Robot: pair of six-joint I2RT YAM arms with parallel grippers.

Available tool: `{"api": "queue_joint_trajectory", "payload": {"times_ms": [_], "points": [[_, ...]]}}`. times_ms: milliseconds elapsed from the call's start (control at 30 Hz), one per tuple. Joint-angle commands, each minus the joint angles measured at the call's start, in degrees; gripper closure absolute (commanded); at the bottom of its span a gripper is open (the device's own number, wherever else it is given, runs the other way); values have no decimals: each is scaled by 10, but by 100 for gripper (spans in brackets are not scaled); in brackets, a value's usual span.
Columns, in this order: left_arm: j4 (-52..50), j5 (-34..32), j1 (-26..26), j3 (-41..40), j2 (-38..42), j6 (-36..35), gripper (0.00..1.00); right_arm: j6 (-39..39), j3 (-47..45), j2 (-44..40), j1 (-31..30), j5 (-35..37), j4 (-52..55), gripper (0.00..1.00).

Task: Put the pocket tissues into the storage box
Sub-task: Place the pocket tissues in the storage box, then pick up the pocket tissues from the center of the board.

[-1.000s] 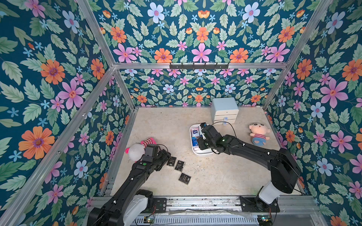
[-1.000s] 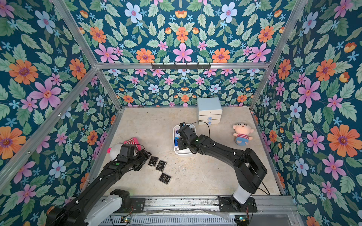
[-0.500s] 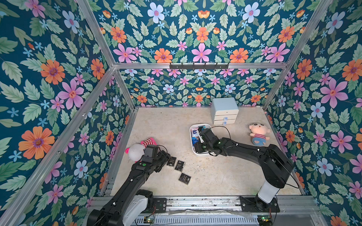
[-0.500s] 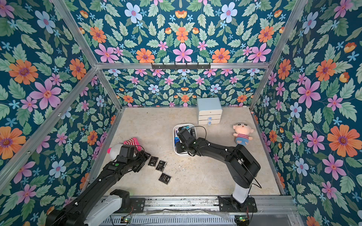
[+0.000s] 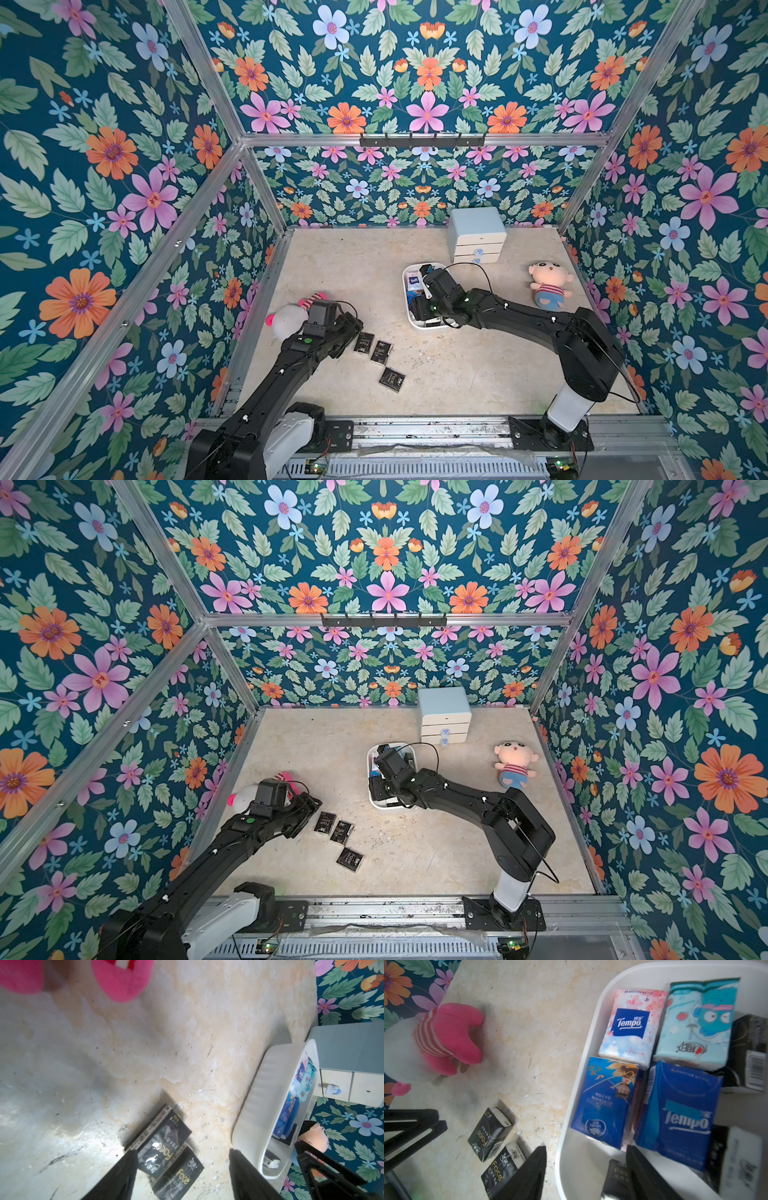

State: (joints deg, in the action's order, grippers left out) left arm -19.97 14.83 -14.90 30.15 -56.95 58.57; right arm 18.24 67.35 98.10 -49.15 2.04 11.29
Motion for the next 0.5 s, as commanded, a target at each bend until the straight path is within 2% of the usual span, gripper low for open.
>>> {"api": "queue_joint_trajectory", "payload": {"times_ms": [0, 100, 267, 367, 467], "points": [[21, -10, 1, 1, -6, 6, 25, -37, 5, -20, -30, 32, 40, 34], [30, -25, 1, -6, -3, 17, 24, -73, 6, -27, -92, 68, 71, 33], [19, -56, 11, -14, 2, 16, 23, -106, 4, -27, -185, 83, 106, 32], [19, -52, 25, -29, 2, 22, 23, -109, -1, -15, -224, 73, 114, 26], [32, -37, 29, -70, 13, 64, 23, -114, -10, 3, -254, 58, 119, 18]]}}
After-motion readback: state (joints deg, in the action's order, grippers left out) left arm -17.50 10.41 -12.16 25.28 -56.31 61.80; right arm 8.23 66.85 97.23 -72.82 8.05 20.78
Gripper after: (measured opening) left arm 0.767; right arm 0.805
